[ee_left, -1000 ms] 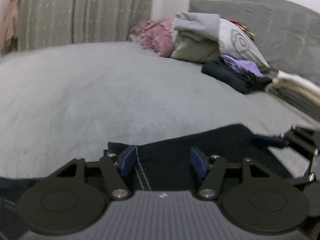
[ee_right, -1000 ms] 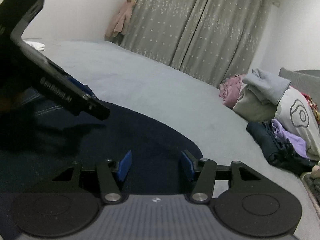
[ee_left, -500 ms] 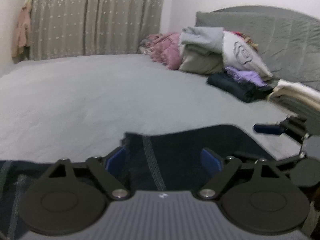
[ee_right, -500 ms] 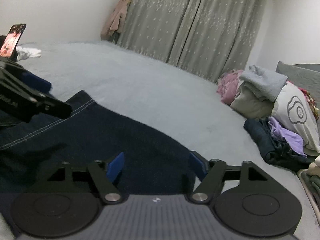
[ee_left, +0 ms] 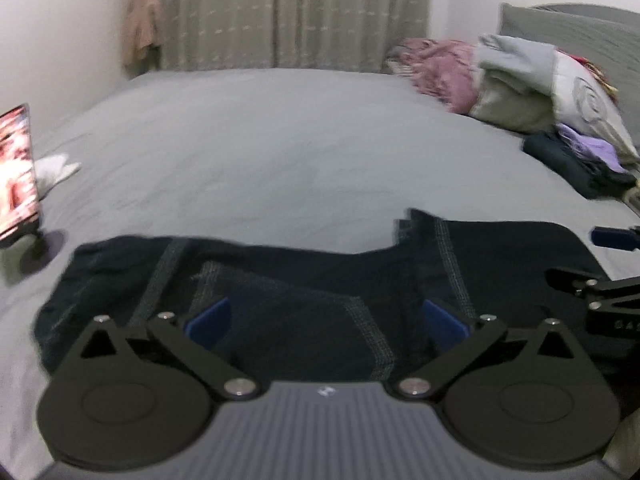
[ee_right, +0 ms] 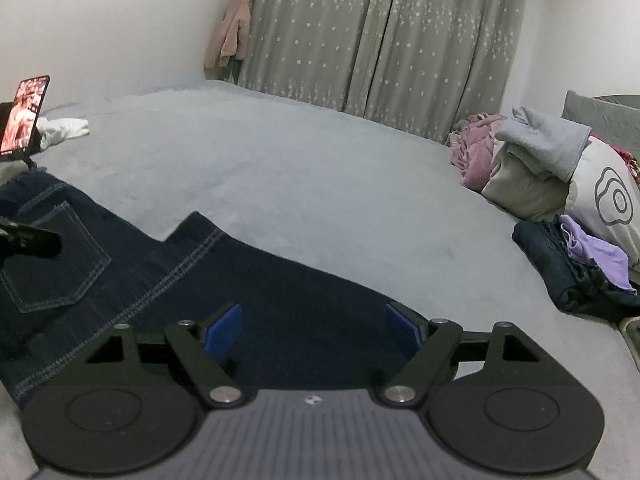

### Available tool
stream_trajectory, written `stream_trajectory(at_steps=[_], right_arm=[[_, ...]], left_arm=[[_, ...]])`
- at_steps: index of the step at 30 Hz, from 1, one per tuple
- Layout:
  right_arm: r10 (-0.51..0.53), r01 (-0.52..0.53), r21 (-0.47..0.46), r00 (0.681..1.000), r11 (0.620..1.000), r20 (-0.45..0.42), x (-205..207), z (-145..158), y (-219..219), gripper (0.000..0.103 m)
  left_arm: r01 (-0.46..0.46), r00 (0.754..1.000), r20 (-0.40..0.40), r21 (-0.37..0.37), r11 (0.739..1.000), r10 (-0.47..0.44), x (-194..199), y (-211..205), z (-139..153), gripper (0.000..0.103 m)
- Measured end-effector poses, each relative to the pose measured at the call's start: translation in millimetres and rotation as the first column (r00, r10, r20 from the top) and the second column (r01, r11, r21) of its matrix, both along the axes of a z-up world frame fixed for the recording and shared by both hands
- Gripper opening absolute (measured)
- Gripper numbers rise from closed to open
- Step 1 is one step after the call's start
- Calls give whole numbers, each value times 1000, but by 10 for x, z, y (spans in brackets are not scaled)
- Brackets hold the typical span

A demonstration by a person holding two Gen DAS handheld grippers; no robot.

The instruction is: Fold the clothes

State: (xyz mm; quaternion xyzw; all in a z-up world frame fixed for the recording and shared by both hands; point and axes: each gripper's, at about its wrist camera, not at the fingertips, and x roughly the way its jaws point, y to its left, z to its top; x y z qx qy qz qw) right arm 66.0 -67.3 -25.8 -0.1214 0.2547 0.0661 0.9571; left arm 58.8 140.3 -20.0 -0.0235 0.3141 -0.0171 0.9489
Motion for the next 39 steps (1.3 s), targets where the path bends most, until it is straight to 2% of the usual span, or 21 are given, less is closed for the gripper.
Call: stream_trajectory(at_steps=[4, 10, 14, 18, 22, 25, 26, 27, 29, 31, 33, 34, 36, 38, 39], right_arm=[[6, -6, 5, 1000, 1000, -1, 5, -4, 41, 80], [15, -15, -5, 1000, 1000, -4, 40, -31, 99, 80], [23, -23, -8, 1000, 1000, -3, 46, -26, 122, 80], [29, -29, -5, 1000, 1000, -2, 52, -21, 143, 80], [63, -63, 24, 998, 998, -8, 21, 6, 187, 80], [100, -99, 43, 995, 994, -14, -16, 20, 243, 80], [109, -108, 42, 994, 993, -15, -26, 20, 263, 80], [119, -118, 38, 993, 992, -15, -38, 17, 288, 80], [136, -136, 24, 991, 990, -17, -60, 0, 335, 80], [149, -148, 16, 989, 989, -21, -75, -15, 367, 80], [156, -156, 18, 987, 988, -26, -83, -22, 380, 80], [159, -158, 21, 987, 987, -27, -85, -23, 384, 80], [162, -161, 31, 986, 986, -30, -88, -14, 378, 80], [163, -161, 53, 986, 985, -34, -88, 6, 360, 80], [164, -161, 68, 986, 985, -37, -83, 17, 347, 80]], left_arm=[[-109, 994, -3, -23, 994, 109, -54, 356, -5, 103], [-273, 962, 4, -54, 961, 273, -64, 867, 34, 103], [-352, 936, -41, -124, 928, 349, -36, 1168, 2, 103], [-393, 920, -80, -175, 903, 385, -19, 1321, -32, 103], [-429, 903, -144, -271, 862, 404, -35, 1454, -106, 103], [-436, 900, -195, -394, 809, 391, -36, 1580, -190, 100], [-446, 895, -213, -435, 782, 393, -42, 1621, -229, 99], [-451, 892, -221, -454, 768, 394, -48, 1638, -248, 96], [-460, 887, -230, -524, 717, 401, -80, 1694, -312, 90], [-466, 883, -229, -540, 701, 410, -107, 1708, -328, 79], [-467, 881, -226, -559, 685, 416, -142, 1724, -345, 56], [-463, 882, -223, -572, 678, 414, -158, 1735, -358, 48], [-451, 886, -212, -598, 663, 412, -182, 1741, -361, 41], [-432, 892, -165, -587, 684, 422, -214, 1662, -308, 34], [-414, 898, -133, -574, 706, 418, -216, 1604, -263, 33]])
